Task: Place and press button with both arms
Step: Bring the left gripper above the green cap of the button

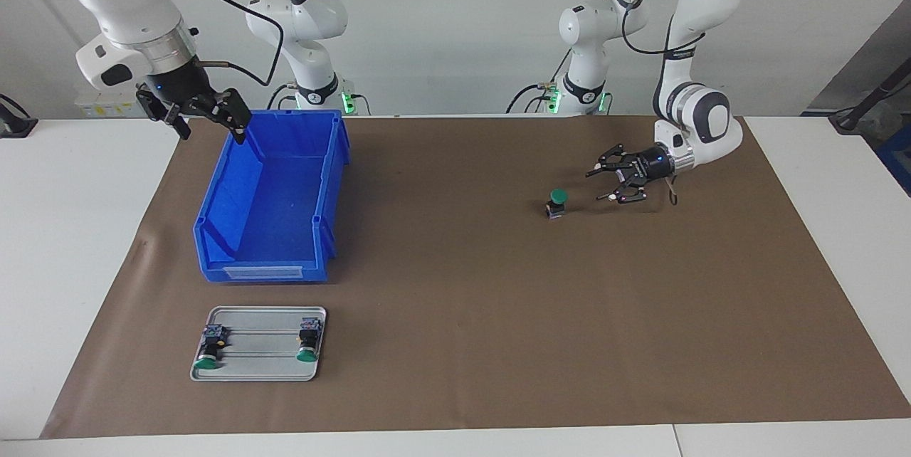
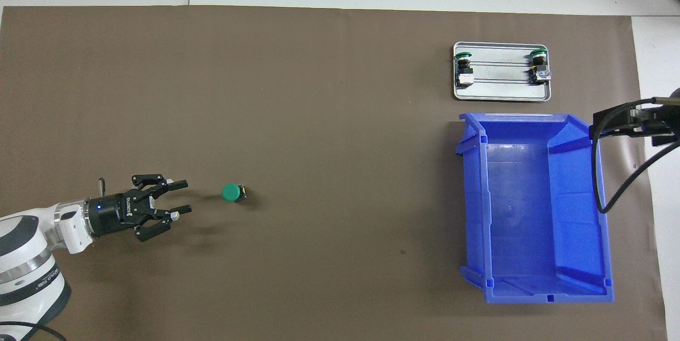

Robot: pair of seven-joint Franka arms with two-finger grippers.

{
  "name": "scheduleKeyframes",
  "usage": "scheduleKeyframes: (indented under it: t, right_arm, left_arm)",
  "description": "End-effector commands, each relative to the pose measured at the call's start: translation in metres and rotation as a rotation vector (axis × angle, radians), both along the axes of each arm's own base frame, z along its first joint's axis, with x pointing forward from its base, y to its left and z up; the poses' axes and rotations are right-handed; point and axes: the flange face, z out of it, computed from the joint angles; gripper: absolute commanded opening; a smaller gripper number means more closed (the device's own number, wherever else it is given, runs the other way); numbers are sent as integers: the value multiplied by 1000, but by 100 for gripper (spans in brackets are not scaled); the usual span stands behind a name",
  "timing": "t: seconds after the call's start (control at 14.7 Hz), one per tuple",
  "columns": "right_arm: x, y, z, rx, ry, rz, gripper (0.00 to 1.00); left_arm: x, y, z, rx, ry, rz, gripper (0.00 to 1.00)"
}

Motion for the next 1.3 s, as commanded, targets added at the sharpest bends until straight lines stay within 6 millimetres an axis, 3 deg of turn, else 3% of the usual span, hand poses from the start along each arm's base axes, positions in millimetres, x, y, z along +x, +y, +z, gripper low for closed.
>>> scheduleKeyframes:
  t: [0.0, 0.2, 0.34, 0.41, 0.48, 0.75, 0.95, 1.02, 1.23]
  right_arm:
    - [-2, -1, -2, 14, -10, 6, 100]
    - [-1, -1, -1, 14, -13, 7, 100]
    - [-1, -1, -1, 14, -13, 7, 100]
    - [-1, -1, -1, 14, -13, 9, 100]
    - [-1, 0, -1, 16, -13, 10, 100]
    - [-2, 0, -1, 16, -5, 13, 100]
    - [-2, 0, -1, 16, -8, 16, 100]
    - [-2, -1, -1, 16, -10, 15, 100]
    - [-2, 0, -1, 16, -10, 16, 100]
  left_arm:
    - [21, 15, 58, 97, 82, -47, 59]
    - [47, 16, 123, 235, 229, -56, 58]
    - [60, 7, 153, 284, 299, -36, 46]
    - [66, 1, 165, 310, 336, -28, 29]
    - [71, -4, 174, 360, 382, -24, 2]
    - [90, -40, 197, 533, 429, 26, 0]
    - [103, -70, 201, 595, 608, 262, 0]
    - [104, -87, 199, 638, 680, 325, 0]
    - [101, -152, 192, 822, 661, 402, 0]
